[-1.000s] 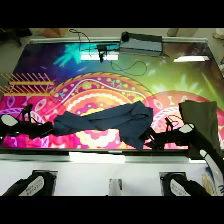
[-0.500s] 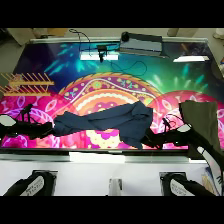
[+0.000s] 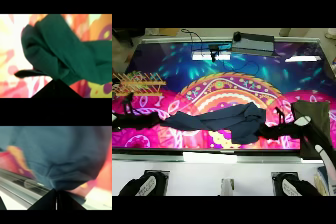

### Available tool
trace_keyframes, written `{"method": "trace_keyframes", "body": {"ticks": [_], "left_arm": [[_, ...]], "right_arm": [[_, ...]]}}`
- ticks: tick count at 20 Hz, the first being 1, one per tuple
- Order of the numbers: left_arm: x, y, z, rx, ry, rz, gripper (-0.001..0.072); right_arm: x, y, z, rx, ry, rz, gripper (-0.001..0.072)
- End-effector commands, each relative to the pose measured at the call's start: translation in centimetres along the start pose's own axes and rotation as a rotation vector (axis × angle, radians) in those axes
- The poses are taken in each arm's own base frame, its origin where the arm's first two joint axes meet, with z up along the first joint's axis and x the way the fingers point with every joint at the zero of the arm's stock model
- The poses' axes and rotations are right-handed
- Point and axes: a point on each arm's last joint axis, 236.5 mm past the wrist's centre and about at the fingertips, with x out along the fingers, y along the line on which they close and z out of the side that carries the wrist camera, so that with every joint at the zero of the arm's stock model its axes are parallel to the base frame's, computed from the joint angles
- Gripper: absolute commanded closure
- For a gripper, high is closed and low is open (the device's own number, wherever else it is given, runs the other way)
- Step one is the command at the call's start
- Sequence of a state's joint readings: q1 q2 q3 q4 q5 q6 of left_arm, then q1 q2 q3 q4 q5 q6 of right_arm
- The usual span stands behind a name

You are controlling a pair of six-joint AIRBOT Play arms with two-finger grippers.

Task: Fold the shirts.

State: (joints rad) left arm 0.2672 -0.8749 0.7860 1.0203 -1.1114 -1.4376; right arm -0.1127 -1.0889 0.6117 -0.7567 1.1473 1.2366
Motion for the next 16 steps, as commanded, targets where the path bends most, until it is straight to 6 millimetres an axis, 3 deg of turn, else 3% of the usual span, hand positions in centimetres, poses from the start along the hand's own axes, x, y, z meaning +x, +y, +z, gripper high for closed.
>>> {"method": "trace_keyframes", "body": {"ticks": [1,2,3,4,5,6,7,9,11,13,16], "left_arm": [[-13.1,-9.0,10.6,0.165,-0.504,-0.126,0.0668],[-19.4,-12.1,12.9,0.231,-0.689,-0.147,0.0668],[-26.9,-15.4,14.4,0.297,-0.896,-0.173,0.0668],[-33.7,-18.1,14.6,0.351,-1.075,-0.195,0.0668],[-40.0,-20.4,13.8,0.408,-1.235,-0.199,0.0669],[-44.2,-22.0,12.5,0.450,-1.336,-0.201,0.0669],[-47.1,-23.3,11.1,0.486,-1.397,-0.203,0.0669],[-49.2,-24.5,9.3,0.503,-1.428,-0.232,0.0669],[-48.8,-24.7,8.3,0.516,-1.400,-0.231,0.0669],[-48.3,-24.5,7.9,0.537,-1.378,-0.198,0.0669],[-47.2,-23.5,8.5,0.597,-1.351,-0.094,0.0669]], "right_arm": [[-12.2,11.6,7.2,-0.361,-0.379,0.039,0.0688],[-19.1,16.7,9.0,-0.517,-0.593,0.007,0.0688],[-26.4,21.3,9.4,-0.656,-0.815,-0.050,0.0688],[-34.7,25.8,8.2,-0.776,-1.071,-0.120,0.0688],[-41.5,29.1,5.8,-0.834,-1.281,-0.165,0.0688],[-47.2,31.7,2.4,-0.840,-1.463,-0.170,0.0688],[-51.1,33.3,-0.8,-0.830,-1.584,-0.156,0.0688],[-54.2,34.6,-4.5,-0.824,-1.682,-0.131,0.0688],[-54.9,35.0,-5.8,-0.803,-1.706,-0.091,0.0688],[-54.9,34.9,-5.7,-0.801,-1.707,-0.092,0.0688],[-54.8,34.1,-4.0,-0.780,-1.698,-0.138,0.0688]]}}
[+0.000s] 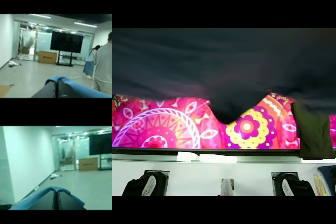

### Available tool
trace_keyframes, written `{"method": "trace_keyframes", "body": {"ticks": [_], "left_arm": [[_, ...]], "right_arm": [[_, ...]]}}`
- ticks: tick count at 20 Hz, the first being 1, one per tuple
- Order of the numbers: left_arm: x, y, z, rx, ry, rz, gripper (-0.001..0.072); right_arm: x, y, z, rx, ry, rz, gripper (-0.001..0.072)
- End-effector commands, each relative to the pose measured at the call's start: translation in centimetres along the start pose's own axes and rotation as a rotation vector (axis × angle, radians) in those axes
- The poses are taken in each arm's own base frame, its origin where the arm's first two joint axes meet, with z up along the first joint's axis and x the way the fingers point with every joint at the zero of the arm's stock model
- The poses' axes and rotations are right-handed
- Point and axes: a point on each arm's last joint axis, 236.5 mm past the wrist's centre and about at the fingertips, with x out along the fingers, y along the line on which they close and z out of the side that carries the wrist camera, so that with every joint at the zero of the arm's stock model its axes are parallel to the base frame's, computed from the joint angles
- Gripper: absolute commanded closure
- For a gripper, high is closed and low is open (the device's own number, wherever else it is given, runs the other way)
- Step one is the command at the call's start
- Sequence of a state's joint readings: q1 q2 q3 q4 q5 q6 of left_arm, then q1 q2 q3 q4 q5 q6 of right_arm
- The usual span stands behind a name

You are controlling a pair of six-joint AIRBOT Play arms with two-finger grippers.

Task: Fold the shirts.

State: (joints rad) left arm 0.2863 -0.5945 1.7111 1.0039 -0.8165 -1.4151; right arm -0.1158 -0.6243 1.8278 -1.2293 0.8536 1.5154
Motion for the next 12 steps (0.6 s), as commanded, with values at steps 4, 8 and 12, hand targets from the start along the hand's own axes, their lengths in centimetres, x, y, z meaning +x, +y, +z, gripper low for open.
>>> {"method": "trace_keyframes", "body": {"ticks": [4,8,12], "left_arm": [[1.4,3.0,-9.0,0.063,0.340,0.052,0.0669],[2.2,6.3,-23.0,-0.069,0.733,0.060,0.0669],[-0.4,9.0,-38.0,-0.239,1.072,0.103,0.0668]], "right_arm": [[4.6,-3.1,-3.5,-0.004,0.097,-0.071,0.0688],[13.1,-6.7,-14.1,0.072,0.328,-0.086,0.0688],[20.1,-9.4,-29.1,0.221,0.598,-0.078,0.0687]]}}
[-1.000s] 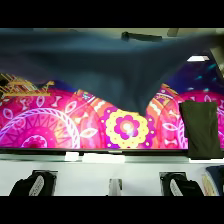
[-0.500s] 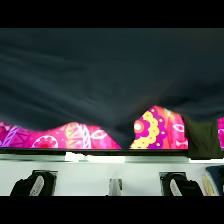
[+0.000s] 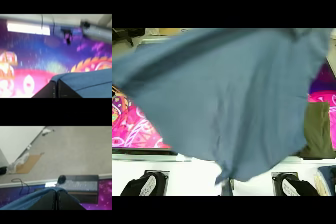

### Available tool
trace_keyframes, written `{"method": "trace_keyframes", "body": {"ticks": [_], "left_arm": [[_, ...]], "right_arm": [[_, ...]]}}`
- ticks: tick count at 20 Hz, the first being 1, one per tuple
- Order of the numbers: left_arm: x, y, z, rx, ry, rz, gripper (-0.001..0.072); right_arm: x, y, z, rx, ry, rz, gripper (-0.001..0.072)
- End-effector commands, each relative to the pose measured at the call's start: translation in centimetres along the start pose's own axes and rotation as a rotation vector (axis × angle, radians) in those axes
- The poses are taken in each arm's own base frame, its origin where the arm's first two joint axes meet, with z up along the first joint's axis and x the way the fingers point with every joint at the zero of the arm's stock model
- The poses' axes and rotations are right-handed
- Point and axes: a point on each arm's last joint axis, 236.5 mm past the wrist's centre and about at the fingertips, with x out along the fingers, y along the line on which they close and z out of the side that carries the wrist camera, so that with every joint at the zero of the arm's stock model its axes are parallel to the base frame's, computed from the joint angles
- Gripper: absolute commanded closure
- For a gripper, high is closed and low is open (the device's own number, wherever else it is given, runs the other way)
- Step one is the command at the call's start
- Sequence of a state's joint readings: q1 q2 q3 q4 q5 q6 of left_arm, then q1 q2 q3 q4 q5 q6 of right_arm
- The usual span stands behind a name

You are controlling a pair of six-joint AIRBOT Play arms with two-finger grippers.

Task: Fold the shirts.

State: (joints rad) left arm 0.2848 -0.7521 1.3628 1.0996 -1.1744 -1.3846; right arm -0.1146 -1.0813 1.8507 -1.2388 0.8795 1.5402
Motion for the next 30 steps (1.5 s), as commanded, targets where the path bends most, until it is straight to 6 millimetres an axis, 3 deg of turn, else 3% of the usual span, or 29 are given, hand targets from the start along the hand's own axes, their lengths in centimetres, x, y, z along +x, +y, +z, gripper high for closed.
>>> {"method": "trace_keyframes", "body": {"ticks": [1,3,7,11,15,16,17,18,19,21,22,24,27,30], "left_arm": [[6.9,2.9,-11.4,-0.142,0.326,-0.012,0.0668],[10.1,2.9,-15.5,-0.246,0.386,-0.054,0.0668],[16.1,3.1,-17.6,-0.331,0.343,-0.055,0.0667],[21.3,3.0,-18.5,-0.380,0.307,-0.043,0.0667],[23.8,2.5,-22.3,-0.540,0.418,-0.053,0.0667],[23.7,2.2,-23.5,-0.543,0.467,-0.062,0.0624],[23.3,2.1,-24.3,-0.531,0.508,-0.071,0.0444],[22.5,2.8,-25.2,-0.508,0.555,-0.063,0.0127],[21.3,4.1,-26.2,-0.473,0.624,-0.044,0.0028],[17.6,7.9,-28.1,-0.413,0.786,0.028,0.0054],[15.5,9.7,-29.2,-0.413,0.863,0.065,0.0106],[12.3,11.5,-31.4,-0.489,0.971,0.098,0.0106],[11.5,11.2,-34.5,-0.569,1.005,0.069,0.0107],[12.8,9.5,-36.3,-0.606,0.966,0.017,0.0107]], "right_arm": [[9.9,-2.6,-9.2,0.136,0.224,0.026,0.0687],[13.8,-3.1,-14.1,0.251,0.323,0.054,0.0687],[18.3,-4.5,-21.9,0.457,0.478,0.031,0.0686],[18.8,-4.5,-29.4,0.559,0.697,0.000,0.0686],[18.2,-2.4,-34.8,0.549,0.870,0.015,0.0685],[18.0,-2.1,-35.4,0.549,0.895,0.020,0.0678],[17.6,-2.0,-35.7,0.549,0.918,0.023,0.0591],[16.9,-2.4,-35.8,0.539,0.942,0.015,0.0421],[15.7,-3.2,-36.0,0.503,0.985,0.010,0.0282],[11.7,-6.4,-36.8,0.420,1.116,-0.048,0.0285],[8.9,-8.2,-37.4,0.378,1.217,-0.086,0.0285],[4.4,-11.2,-38.5,0.328,1.371,-0.152,0.0290],[1.0,-12.6,-39.9,0.308,1.464,-0.219,0.0327],[0.1,-11.4,-41.0,0.342,1.463,-0.192,0.0327]]}}
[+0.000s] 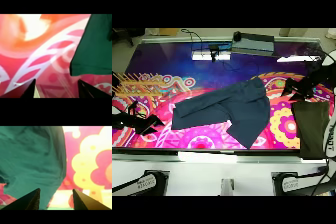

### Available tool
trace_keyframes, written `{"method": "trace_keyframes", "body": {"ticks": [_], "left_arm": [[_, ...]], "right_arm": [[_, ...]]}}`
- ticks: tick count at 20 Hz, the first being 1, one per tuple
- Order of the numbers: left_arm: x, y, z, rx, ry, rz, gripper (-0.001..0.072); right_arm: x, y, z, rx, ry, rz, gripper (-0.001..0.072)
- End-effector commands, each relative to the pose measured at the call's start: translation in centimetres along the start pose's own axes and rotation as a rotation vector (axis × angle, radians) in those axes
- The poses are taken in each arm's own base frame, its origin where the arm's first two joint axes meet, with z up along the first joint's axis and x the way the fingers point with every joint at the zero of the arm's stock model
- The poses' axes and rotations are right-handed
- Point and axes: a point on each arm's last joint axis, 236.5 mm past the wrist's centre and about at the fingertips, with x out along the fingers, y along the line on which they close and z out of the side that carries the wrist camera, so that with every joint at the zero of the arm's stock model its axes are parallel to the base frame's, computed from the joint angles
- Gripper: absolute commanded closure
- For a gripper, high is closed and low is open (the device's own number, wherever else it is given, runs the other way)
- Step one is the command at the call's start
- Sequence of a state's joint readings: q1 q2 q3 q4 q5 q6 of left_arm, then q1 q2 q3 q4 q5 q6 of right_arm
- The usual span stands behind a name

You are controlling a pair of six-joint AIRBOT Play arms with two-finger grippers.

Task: Fold the shirts.

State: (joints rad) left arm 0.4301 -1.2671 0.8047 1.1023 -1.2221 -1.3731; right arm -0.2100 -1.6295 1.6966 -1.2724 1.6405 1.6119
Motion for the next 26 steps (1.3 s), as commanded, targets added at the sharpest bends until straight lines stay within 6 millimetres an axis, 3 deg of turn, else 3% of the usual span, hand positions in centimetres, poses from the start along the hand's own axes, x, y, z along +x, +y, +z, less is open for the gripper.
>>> {"method": "trace_keyframes", "body": {"ticks": [1,5,6,12,13,15,17,19,23,26], "left_arm": [[2.1,-0.3,-1.2,-0.034,0.000,-0.068,0.0107],[2.8,-1.5,0.2,-0.043,-0.063,-0.095,0.0115],[3.1,-1.9,0.2,-0.054,-0.060,-0.106,0.0172],[6.3,-4.0,-1.1,-0.065,0.037,-0.148,0.0181],[6.6,-4.2,-1.3,-0.062,0.049,-0.148,0.0228],[6.9,-4.3,-0.9,-0.066,0.035,-0.143,0.0475],[6.8,-4.2,-0.4,-0.065,0.013,-0.140,0.0656],[6.7,-4.2,-0.2,-0.063,0.003,-0.138,0.0667],[6.4,-4.4,-0.1,-0.052,-0.007,-0.140,0.0668],[5.6,-4.8,0.2,-0.032,-0.036,-0.145,0.0668]], "right_arm": [[0.8,-1.1,-2.8,0.008,0.069,-0.019,0.0327],[1.0,-1.1,-3.2,0.001,0.079,-0.017,0.0327],[1.0,-1.1,-3.1,0.001,0.074,-0.017,0.0327],[1.1,-1.2,-2.9,0.001,0.067,-0.021,0.0327],[1.1,-1.4,-2.9,0.002,0.068,-0.027,0.0327],[1.1,-1.9,-3.1,0.004,0.074,-0.049,0.0327],[1.6,-2.5,-3.7,0.010,0.098,-0.065,0.0327],[3.1,-2.7,-4.8,0.025,0.145,-0.056,0.0327],[8.2,-1.5,-6.8,0.077,0.194,0.058,0.0303],[11.8,-2.3,-7.7,0.150,0.207,0.065,0.0304]]}}
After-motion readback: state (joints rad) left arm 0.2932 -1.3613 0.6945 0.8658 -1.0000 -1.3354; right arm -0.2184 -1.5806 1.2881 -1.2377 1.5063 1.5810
